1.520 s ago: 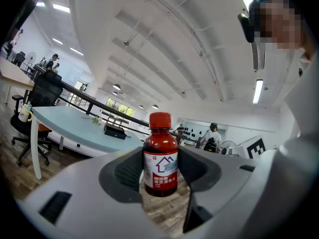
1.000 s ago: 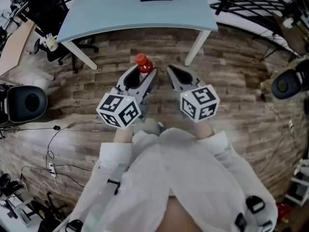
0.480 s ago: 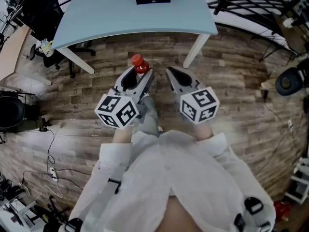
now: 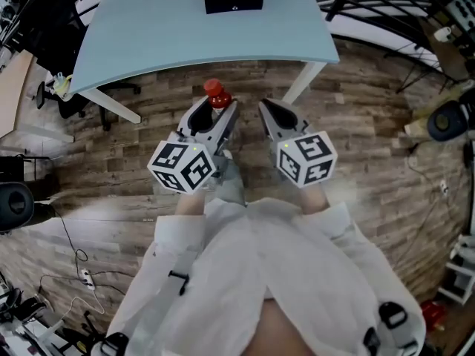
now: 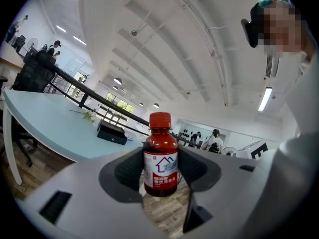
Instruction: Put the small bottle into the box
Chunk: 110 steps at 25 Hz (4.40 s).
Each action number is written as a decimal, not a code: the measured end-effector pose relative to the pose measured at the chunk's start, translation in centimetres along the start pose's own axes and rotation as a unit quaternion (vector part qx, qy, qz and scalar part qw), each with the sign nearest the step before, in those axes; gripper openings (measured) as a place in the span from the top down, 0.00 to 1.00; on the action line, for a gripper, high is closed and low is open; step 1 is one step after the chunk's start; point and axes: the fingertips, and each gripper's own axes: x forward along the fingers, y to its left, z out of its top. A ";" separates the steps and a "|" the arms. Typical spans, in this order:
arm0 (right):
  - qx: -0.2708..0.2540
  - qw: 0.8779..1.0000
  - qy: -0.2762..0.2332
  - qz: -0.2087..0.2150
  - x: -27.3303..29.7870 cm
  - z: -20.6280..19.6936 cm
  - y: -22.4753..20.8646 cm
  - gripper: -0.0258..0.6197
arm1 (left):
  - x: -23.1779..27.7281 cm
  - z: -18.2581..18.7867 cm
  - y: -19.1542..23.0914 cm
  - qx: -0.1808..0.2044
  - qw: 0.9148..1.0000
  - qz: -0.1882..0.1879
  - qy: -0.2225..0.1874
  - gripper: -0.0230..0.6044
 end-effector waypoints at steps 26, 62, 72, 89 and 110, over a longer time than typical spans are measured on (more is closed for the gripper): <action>0.020 0.998 -0.013 -0.059 18.7 6.9 -8.6 0.96 | 14.7 8.4 14.5 0.012 0.997 -0.067 0.035 0.63; 0.024 0.998 -0.001 0.053 37.1 14.6 -25.2 0.96 | 37.3 14.7 24.8 -0.003 0.999 -0.019 0.043 0.63; 0.023 0.997 0.021 0.075 40.9 15.1 -29.9 0.96 | 42.1 14.7 27.4 -0.011 0.999 0.017 0.049 0.63; 0.044 0.996 0.036 0.064 43.9 13.8 -29.8 0.96 | 42.5 14.4 30.9 -0.017 0.997 0.015 0.075 0.63; 0.078 0.995 0.059 -0.001 45.9 12.5 -31.0 0.96 | 43.8 13.8 33.8 0.036 0.988 -0.037 0.149 0.63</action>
